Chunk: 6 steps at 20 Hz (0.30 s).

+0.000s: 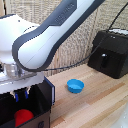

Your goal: Please find the red cup among the items before you. Carefully move your gripper towards it and gently hold it. Locate the front section of the organizer in front of you. Transfer the red cup above the front section and let go, placing it within that section.

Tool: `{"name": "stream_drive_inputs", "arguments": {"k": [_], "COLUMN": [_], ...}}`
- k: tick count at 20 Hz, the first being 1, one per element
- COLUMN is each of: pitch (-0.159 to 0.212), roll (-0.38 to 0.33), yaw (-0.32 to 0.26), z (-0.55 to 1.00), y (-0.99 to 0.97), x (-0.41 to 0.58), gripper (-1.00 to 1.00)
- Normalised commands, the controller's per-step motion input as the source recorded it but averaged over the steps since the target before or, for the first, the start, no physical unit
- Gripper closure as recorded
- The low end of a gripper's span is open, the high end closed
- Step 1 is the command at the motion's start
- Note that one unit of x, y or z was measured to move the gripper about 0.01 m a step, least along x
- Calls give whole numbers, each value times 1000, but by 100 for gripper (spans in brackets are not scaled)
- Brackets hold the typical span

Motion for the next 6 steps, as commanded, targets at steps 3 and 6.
{"name": "stream_drive_inputs", "arguments": {"k": [3,6], "pitch": [-77,-125], "roll": [33,-8], "yaw": [74,12], "z": [690,804], "y": [-122,-28], "x": [361,329], "gripper": [-100,-100]}}
